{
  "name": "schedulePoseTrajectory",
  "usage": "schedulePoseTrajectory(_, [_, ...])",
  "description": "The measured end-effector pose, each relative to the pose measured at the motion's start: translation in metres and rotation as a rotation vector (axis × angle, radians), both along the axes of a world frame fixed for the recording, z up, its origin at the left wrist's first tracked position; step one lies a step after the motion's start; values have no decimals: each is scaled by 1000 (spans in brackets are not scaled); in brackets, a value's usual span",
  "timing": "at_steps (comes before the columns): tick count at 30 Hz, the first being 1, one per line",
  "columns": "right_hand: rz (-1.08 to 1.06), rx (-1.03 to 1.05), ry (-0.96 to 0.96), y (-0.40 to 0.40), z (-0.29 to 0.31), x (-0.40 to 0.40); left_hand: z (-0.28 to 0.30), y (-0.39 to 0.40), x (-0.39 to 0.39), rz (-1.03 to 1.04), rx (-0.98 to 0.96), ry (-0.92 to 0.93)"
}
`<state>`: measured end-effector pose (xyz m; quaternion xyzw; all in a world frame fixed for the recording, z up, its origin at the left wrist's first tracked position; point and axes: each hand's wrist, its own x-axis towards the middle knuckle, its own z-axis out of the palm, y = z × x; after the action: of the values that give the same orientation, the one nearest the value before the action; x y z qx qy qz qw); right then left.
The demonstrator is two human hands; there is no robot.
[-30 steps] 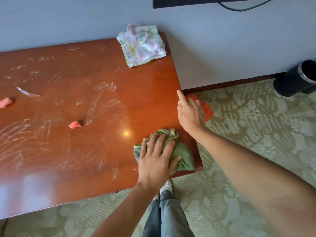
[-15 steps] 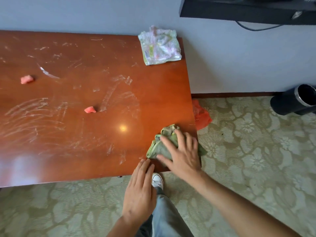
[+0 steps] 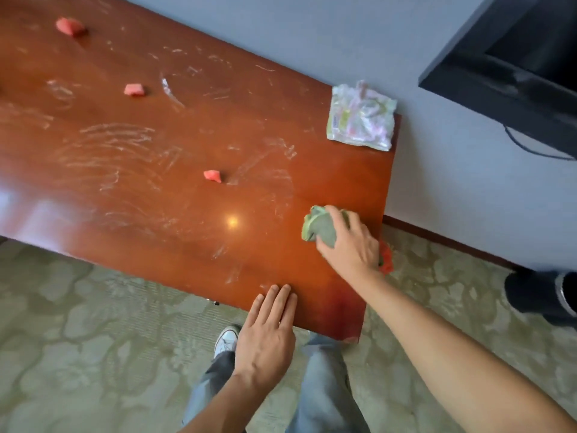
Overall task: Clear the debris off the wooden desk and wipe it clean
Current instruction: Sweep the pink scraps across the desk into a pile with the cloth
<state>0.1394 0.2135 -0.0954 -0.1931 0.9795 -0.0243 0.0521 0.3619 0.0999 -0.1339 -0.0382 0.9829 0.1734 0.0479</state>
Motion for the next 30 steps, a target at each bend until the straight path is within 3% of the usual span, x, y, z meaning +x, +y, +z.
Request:
schedulePoseTrajectory(2, [65, -11, 18, -8, -3, -12, -1, 15, -2, 103, -26, -4])
schedulePoseTrajectory(7, [746, -102, -26, -9, -13, 12, 2, 57, -18, 398, -46, -15])
schedulePoseTrajectory(9, [913, -104, -35, -5, -16, 7, 5, 77, -24, 542, -39, -41])
schedulePoseTrajectory(13, [749, -101, 34, -24, -15, -23, 12, 98, -40, 854, 17, -77])
schedulePoseTrajectory(16, [732, -167, 40, -37, -17, -13, 8, 102, -43, 947, 36, -1])
schedulePoseTrajectory(21, [1272, -201, 13, -29, -23, 11, -8, 105, -17, 937, 60, 130])
schedulePoseTrajectory(23, [1246, -164, 43, -37, -20, -8, -12, 99, -6, 892, 44, 148])
schedulePoseTrajectory(27, [844, -183, 50, -26, -13, -18, -17, 93, 1, 849, 10, 127])
schedulePoseTrajectory(28, [863, -198, 44, -10, -14, -7, -18, 95, 1, 850, 7, 112])
schedulePoseTrajectory(30, [1095, -209, -13, 35, -17, 18, -20, 99, 1, 854, -3, 89])
